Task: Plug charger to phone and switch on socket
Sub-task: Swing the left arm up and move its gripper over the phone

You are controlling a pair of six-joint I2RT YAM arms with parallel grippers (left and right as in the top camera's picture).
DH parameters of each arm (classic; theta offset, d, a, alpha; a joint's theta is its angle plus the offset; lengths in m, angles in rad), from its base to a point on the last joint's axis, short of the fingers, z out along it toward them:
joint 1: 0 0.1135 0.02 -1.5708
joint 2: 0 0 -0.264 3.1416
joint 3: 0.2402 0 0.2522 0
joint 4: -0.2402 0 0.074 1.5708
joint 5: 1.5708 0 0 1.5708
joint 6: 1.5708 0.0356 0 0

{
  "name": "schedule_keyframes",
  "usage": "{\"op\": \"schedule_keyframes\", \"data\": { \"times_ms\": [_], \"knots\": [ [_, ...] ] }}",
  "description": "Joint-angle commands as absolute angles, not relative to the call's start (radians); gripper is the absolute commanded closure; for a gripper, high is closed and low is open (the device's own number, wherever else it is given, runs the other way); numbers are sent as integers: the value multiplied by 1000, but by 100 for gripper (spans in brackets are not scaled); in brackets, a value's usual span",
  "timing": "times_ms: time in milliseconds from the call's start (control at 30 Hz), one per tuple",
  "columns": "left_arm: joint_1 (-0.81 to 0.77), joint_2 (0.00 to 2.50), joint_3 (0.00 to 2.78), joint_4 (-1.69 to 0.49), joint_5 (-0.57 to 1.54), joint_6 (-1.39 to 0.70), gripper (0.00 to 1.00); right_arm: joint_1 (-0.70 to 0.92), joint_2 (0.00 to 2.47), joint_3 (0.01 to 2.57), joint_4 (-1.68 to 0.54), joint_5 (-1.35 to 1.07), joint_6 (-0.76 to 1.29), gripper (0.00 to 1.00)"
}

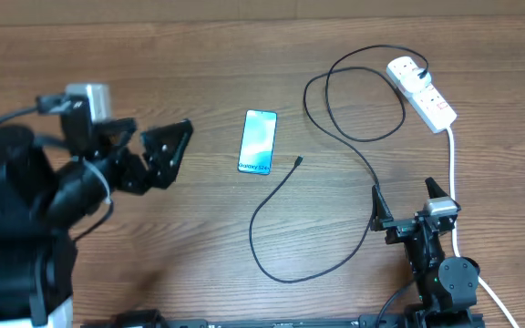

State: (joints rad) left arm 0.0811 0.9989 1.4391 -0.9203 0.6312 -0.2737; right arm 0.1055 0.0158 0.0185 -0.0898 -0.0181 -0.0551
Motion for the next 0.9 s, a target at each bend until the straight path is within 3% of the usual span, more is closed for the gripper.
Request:
{"op": "schedule_keyframes", "data": {
  "times_ms": [0, 133, 300, 433, 567, 867],
  "knots": [
    [84, 1059, 1484, -920, 759, -233, 0, 105, 9, 8, -84, -9, -50, 0],
    [72, 1101, 1492, -924, 716, -285, 0, 105, 9, 8, -84, -9, -50, 0],
    [-81, 1179, 1624, -1022, 426, -295, 0, 105, 9, 8, -84, -9, -50, 0],
    [-276, 1324, 1839, -1235, 59, -323, 0, 105, 9, 8, -84, -9, -50, 0],
    [-392, 1500, 2004, -1442, -118, -329, 0, 105, 9, 8, -84, -9, -50, 0],
    [-410, 1673, 2041, -1473, 46, -330, 1, 105, 9, 8, -84, -9, -50, 0]
  ]
}}
